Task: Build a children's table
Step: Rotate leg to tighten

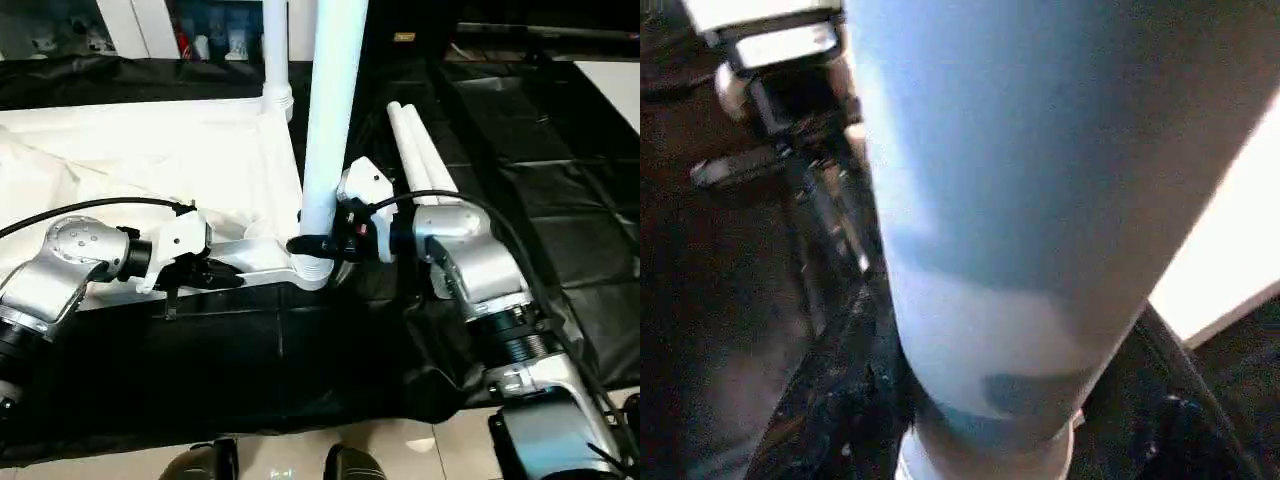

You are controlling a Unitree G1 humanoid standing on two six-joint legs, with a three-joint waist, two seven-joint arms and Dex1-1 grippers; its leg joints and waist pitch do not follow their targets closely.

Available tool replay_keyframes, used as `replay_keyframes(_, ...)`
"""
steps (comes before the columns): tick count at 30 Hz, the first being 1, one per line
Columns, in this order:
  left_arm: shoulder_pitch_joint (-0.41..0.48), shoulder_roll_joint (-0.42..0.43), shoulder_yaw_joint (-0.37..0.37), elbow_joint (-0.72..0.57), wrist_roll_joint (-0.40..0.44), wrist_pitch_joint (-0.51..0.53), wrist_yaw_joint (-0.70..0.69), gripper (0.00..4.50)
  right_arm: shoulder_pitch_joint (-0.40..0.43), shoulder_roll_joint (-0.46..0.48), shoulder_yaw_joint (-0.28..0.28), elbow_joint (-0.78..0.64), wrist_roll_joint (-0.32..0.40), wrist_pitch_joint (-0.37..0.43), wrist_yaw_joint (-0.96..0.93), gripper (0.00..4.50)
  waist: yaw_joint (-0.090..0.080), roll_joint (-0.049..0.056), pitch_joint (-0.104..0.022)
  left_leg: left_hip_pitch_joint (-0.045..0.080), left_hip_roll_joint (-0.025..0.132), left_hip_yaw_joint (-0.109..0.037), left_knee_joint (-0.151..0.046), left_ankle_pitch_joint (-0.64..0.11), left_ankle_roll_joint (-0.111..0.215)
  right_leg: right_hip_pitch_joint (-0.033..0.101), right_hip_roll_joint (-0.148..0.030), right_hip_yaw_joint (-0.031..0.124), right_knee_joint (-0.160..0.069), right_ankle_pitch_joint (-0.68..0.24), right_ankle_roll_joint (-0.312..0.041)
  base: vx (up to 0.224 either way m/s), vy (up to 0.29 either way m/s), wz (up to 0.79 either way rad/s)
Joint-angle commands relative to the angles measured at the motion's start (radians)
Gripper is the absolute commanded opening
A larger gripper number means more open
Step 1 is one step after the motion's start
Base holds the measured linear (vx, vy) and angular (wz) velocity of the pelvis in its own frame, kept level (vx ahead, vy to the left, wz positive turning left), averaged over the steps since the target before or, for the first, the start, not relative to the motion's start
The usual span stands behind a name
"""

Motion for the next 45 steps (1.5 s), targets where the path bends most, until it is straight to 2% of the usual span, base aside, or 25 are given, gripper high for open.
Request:
replay_keyframes(1,0.043,-0.014,-0.039,-0.024,0.002,0.041,-0.020,0.00,0.101,0.004,0.024,0.177,-0.090,0.080,-0.146,1.84,0.004,0.019,-0.037,0.028,0.079,-0.034,-0.081,-0.276,0.015,0.013,-0.082,0.050,-0.070,-0.209,-0.255,0.000,0.000,0.00)
replay_keyframes(2,0.043,-0.014,-0.039,-0.024,0.002,0.042,-0.020,0.00,0.101,0.005,0.024,0.177,-0.090,0.080,-0.147,1.84,0.004,0.019,-0.037,0.028,0.079,-0.034,-0.081,-0.276,0.015,0.013,-0.082,0.050,-0.070,-0.209,-0.255,0.000,0.000,0.00)
replay_keyframes(3,0.050,-0.032,-0.038,-0.040,-0.009,0.068,-0.006,0.00,0.113,0.032,0.009,0.185,-0.086,0.097,-0.199,1.84,0.003,0.019,-0.036,0.029,0.077,-0.037,-0.087,-0.337,-0.022,0.009,-0.083,0.051,-0.077,-0.295,-0.226,0.000,0.000,0.00)
replay_keyframes(4,0.051,-0.033,-0.038,-0.041,-0.010,0.070,-0.004,0.00,0.113,0.034,0.008,0.186,-0.086,0.098,-0.203,1.84,0.002,0.018,-0.034,0.030,0.078,-0.039,-0.089,-0.359,-0.035,0.004,-0.083,0.053,-0.082,-0.328,-0.210,0.000,0.000,0.00)
replay_keyframes(8,0.054,-0.085,-0.041,-0.052,0.003,0.139,0.072,0.00,0.117,0.095,-0.020,0.214,-0.105,0.104,-0.338,1.84,-0.002,0.018,-0.026,0.034,0.077,-0.043,-0.094,-0.434,-0.064,-0.010,-0.085,0.057,-0.094,-0.430,-0.173,0.000,0.000,0.00)
replay_keyframes(9,0.047,-0.135,-0.039,-0.038,0.027,0.182,0.158,0.00,0.112,0.139,-0.044,0.232,-0.116,0.106,-0.436,1.84,-0.002,0.017,-0.024,0.036,0.074,-0.048,-0.096,-0.475,-0.076,-0.011,-0.084,0.055,-0.096,-0.482,-0.154,0.000,0.000,0.00)
replay_keyframes(11,0.040,-0.172,-0.034,-0.027,0.041,0.213,0.217,0.00,0.110,0.165,-0.059,0.241,-0.121,0.107,-0.494,1.84,-0.004,0.013,-0.025,0.038,0.073,-0.052,-0.097,-0.499,-0.084,-0.015,-0.085,0.056,-0.103,-0.527,-0.130,0.000,0.000,0.00)
replay_keyframes(12,0.032,-0.211,-0.027,-0.015,0.051,0.246,0.273,0.00,0.106,0.190,-0.076,0.253,-0.121,0.108,-0.546,1.84,-0.003,0.014,-0.024,0.047,0.072,-0.051,-0.096,-0.516,-0.084,-0.024,-0.085,0.057,-0.108,-0.550,-0.120,0.000,0.000,0.00)
replay_keyframes(13,0.016,-0.275,-0.016,0.006,0.066,0.301,0.361,0.00,0.095,0.226,-0.099,0.280,-0.120,0.103,-0.622,1.84,-0.004,0.015,-0.024,0.050,0.073,-0.053,-0.096,-0.530,-0.086,-0.027,-0.085,0.057,-0.112,-0.555,-0.116,0.000,0.000,0.00)
replay_keyframes(15,-0.003,-0.338,-0.012,0.040,0.087,0.332,0.450,0.00,0.075,0.260,-0.121,0.323,-0.121,0.086,-0.706,1.84,-0.002,0.016,-0.022,0.053,0.070,-0.055,-0.098,-0.550,-0.090,-0.030,-0.082,0.053,-0.117,-0.559,-0.103,-0.026,0.016,-0.03)
replay_keyframes(18,-0.042,-0.459,0.004,0.114,0.089,0.353,0.575,0.00,0.029,0.316,-0.162,0.409,-0.102,0.056,-0.821,1.84,-0.004,0.015,-0.015,0.070,0.061,-0.057,-0.094,-0.646,-0.090,-0.051,-0.076,0.050,-0.133,-0.640,-0.057,-0.055,0.034,-0.02)
replay_keyframes(19,-0.051,-0.479,-0.002,0.132,0.096,0.350,0.595,0.00,0.018,0.327,-0.168,0.429,-0.098,0.054,-0.840,1.84,-0.003,0.013,-0.015,0.077,0.057,-0.064,-0.093,-0.684,-0.085,-0.054,-0.073,0.043,-0.142,-0.676,-0.036,-0.057,0.035,0.01)
replay_keyframes(20,-0.059,-0.495,-0.005,0.151,0.101,0.346,0.610,0.00,0.008,0.339,-0.177,0.449,-0.090,0.055,-0.858,1.84,-0.002,0.016,-0.014,0.078,0.057,-0.068,-0.093,-0.702,-0.085,-0.054,-0.073,0.039,-0.143,-0.676,-0.028,-0.054,0.043,-0.03)
replay_keyframes(21,-0.067,-0.507,-0.009,0.168,0.105,0.340,0.621,0.00,-0.004,0.349,-0.182,0.467,-0.085,0.056,-0.872,1.84,-0.004,0.018,-0.013,0.070,0.057,-0.073,-0.102,-0.732,-0.086,-0.046,-0.071,0.031,-0.142,-0.665,-0.018,-0.050,0.050,-0.10)
replay_keyframes(22,-0.068,-0.509,-0.009,0.168,0.106,0.341,0.624,0.00,-0.007,0.352,-0.184,0.470,-0.089,0.055,-0.876,1.84,-0.005,0.022,-0.015,0.066,0.057,-0.079,-0.111,-0.765,-0.092,-0.037,-0.069,0.021,-0.142,-0.643,-0.011,-0.050,0.050,-0.10)
replay_keyframes(23,-0.070,-0.511,-0.007,0.168,0.110,0.343,0.628,0.00,-0.012,0.359,-0.187,0.474,-0.095,0.054,-0.883,1.84,-0.005,0.022,-0.015,0.066,0.057,-0.079,-0.111,-0.765,-0.092,-0.037,-0.069,0.021,-0.142,-0.643,-0.011,0.000,0.000,0.00)
replay_keyframes(24,-0.071,-0.506,-0.004,0.166,0.112,0.344,0.626,0.00,-0.016,0.366,-0.191,0.475,-0.099,0.053,-0.889,1.84,-0.004,0.027,-0.014,0.063,0.057,-0.083,-0.122,-0.806,-0.099,-0.036,-0.067,0.016,-0.143,-0.614,-0.006,0.000,0.000,0.00)
replay_keyframes(25,-0.071,-0.494,-0.001,0.164,0.118,0.346,0.627,0.00,-0.019,0.372,-0.194,0.474,-0.102,0.055,-0.894,1.84,-0.003,0.028,-0.016,0.060,0.056,-0.086,-0.126,-0.807,-0.099,-0.030,-0.070,0.018,-0.142,-0.591,-0.007,0.000,0.000,0.00)
replay_keyframes(28,-0.071,-0.478,0.009,0.156,0.130,0.357,0.628,0.00,-0.030,0.387,-0.206,0.485,-0.107,0.051,-0.909,1.84,-0.002,0.027,-0.014,0.055,0.053,-0.093,-0.131,-0.809,-0.090,-0.032,-0.076,0.023,-0.145,-0.589,-0.007,0.000,0.000,0.00)
replay_keyframes(32,-0.077,-0.460,0.016,0.166,0.134,0.345,0.617,0.00,-0.051,0.396,-0.211,0.514,-0.108,0.030,-0.914,1.84,-0.003,0.027,-0.013,0.059,0.051,-0.093,-0.128,-0.810,-0.083,-0.041,-0.080,0.024,-0.152,-0.610,-0.005,0.000,0.000,0.00)
replay_keyframes(33,-0.080,-0.457,0.015,0.172,0.136,0.333,0.612,0.00,-0.059,0.396,-0.210,0.527,-0.110,0.021,-0.914,1.84,-0.004,0.029,-0.011,0.057,0.052,-0.094,-0.131,-0.823,-0.084,-0.040,-0.078,0.020,-0.152,-0.611,-0.003,0.000,0.000,0.00)
replay_keyframes(38,-0.083,-0.439,0.010,0.162,0.133,0.313,0.587,0.00,-0.087,0.394,-0.231,0.548,-0.099,0.013,-0.899,1.84,-0.008,0.032,-0.006,0.070,0.049,-0.085,-0.139,-0.883,-0.083,-0.048,-0.063,0.003,-0.158,-0.618,0.003,0.000,0.000,0.00)
replay_keyframes(41,-0.084,-0.433,0.009,0.158,0.133,0.311,0.580,0.00,-0.098,0.388,-0.234,0.559,-0.113,0.008,-0.896,1.84,-0.009,0.030,-0.005,0.074,0.045,-0.081,-0.133,-0.854,-0.071,-0.051,-0.070,0.003,-0.167,-0.661,0.010,0.000,0.000,0.00)
replay_keyframes(44,-0.085,-0.430,0.009,0.157,0.133,0.311,0.577,0.00,-0.110,0.384,-0.240,0.571,-0.115,0.001,-0.889,1.84,-0.009,0.028,-0.003,0.070,0.045,-0.086,-0.126,-0.801,-0.059,-0.050,-0.083,0.004,-0.178,-0.712,0.018,0.000,0.000,0.00)
replay_keyframes(45,-0.085,-0.429,0.008,0.156,0.133,0.310,0.574,0.00,-0.116,0.382,-0.245,0.577,-0.112,-0.003,-0.882,1.84,-0.011,0.031,-0.001,0.067,0.049,-0.089,-0.136,-0.835,-0.068,-0.046,-0.073,-0.006,-0.171,-0.690,0.017,0.000,0.000,0.00)
